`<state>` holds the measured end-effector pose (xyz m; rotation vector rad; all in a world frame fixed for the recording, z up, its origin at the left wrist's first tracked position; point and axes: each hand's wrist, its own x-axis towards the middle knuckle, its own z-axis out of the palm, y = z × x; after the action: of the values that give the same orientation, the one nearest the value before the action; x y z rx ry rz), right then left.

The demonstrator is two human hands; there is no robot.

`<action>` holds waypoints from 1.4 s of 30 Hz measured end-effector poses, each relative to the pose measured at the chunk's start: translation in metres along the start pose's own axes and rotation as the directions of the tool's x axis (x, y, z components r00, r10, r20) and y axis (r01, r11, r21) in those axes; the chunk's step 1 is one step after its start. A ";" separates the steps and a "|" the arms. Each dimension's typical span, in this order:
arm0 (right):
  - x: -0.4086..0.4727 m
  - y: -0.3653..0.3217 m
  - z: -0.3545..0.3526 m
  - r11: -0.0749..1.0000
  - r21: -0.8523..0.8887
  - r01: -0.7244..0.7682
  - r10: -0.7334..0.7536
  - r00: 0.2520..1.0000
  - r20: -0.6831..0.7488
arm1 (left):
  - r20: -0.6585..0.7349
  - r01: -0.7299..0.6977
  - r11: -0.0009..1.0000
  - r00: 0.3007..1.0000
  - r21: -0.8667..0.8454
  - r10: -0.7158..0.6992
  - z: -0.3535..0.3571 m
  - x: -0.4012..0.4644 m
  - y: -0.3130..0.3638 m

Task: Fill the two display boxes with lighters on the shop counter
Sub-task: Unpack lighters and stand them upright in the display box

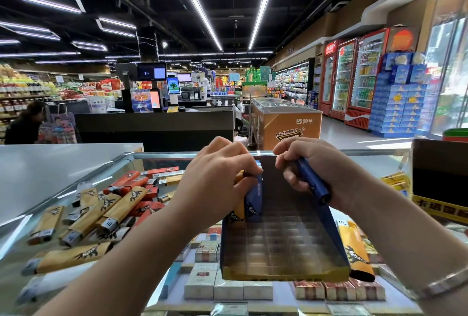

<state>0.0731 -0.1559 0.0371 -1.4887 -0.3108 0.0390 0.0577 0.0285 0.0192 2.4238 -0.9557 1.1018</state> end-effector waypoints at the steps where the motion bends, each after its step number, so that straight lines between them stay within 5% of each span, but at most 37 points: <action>1: 0.000 0.000 0.000 1.000 -0.001 0.002 -0.002 1.000 0.000 | 0.009 0.003 1.000 1.000 0.010 -0.003 0.000 0.000 0.000; 9: 0.002 0.003 0.003 0.994 0.100 0.035 -0.037 0.999 0.014 | 0.070 0.132 0.979 0.990 -0.152 -0.123 -0.002 -0.002 -0.004; 18: 0.002 0.005 0.008 0.954 0.242 0.175 -0.150 0.982 -0.118 | 0.025 0.022 0.995 0.999 -0.098 -0.020 0.001 -0.002 0.017; 24: -0.007 0.009 0.026 0.913 0.265 0.311 -0.324 0.946 0.006 | 0.034 0.038 0.999 0.999 -0.029 -0.037 0.006 -0.002 0.019; 31: -0.010 -0.001 0.026 0.903 0.253 0.347 -0.383 0.917 0.111 | 0.017 0.263 0.855 0.958 -0.447 -0.286 0.001 0.001 0.013; 36: 0.000 -0.004 0.006 0.898 -0.046 0.438 -0.438 0.877 -0.198 | 0.052 0.277 0.711 0.946 -0.646 -0.320 -0.009 0.004 0.011; 39: 0.008 0.000 -0.009 0.904 -0.275 0.326 -0.412 0.834 -0.367 | 0.033 0.269 0.658 0.937 -0.703 -0.348 -0.012 0.005 0.009; 42: 0.013 0.008 -0.014 0.919 -0.357 0.165 -0.295 0.890 -0.347 | 0.042 0.263 0.623 0.938 -0.737 -0.345 -0.014 0.004 0.006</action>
<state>0.0897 -0.1662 0.0307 -1.7276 -0.1689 -0.5256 0.0479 0.0293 0.0310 1.7332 -0.7138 0.5419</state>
